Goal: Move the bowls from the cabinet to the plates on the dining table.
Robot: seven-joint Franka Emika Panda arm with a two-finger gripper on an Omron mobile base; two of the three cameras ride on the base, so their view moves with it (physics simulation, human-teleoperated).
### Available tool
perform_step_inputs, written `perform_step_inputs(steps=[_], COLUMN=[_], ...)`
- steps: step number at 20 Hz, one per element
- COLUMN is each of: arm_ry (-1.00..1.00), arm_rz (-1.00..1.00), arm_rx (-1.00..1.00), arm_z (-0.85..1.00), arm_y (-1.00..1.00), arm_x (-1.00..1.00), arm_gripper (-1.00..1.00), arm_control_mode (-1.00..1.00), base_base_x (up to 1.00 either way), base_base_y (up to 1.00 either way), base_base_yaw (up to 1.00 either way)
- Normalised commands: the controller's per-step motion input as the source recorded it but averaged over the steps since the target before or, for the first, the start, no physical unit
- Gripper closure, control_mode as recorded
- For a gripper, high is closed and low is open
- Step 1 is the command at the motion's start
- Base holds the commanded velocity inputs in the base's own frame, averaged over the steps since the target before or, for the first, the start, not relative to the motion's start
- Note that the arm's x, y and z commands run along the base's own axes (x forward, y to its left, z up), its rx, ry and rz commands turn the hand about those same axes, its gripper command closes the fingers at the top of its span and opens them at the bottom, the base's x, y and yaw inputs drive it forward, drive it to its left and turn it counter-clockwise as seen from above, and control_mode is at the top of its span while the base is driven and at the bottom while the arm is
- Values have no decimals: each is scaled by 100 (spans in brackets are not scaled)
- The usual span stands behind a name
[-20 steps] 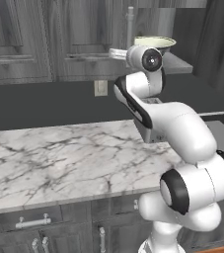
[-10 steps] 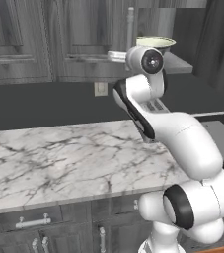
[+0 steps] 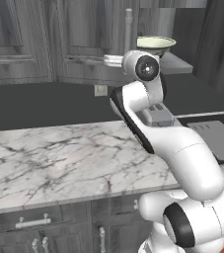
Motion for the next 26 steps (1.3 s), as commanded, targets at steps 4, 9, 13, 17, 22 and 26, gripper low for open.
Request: perform_step_inputs(steps=[4,9,13,17,22,26], arm_ry=[1,0,0,0,0,0], arm_rz=[-2,0,0,0,0,0], arm_rx=[0,-2,-2,0,0,0], arm_z=[47,34,31,28,10,0], arm_y=[37,52,60,56,52,14], arm_x=[-68,-70,-61,-47,-30,-6], arm_gripper=[100,100,100,100,-100,-100], arm_control_mode=[-100,-100,-100,-100,-100,-100], base_base_x=[0,0,0,0,0,0], base_base_y=[0,0,0,0,0,0], base_base_yaw=[0,0,0,0,0,0])
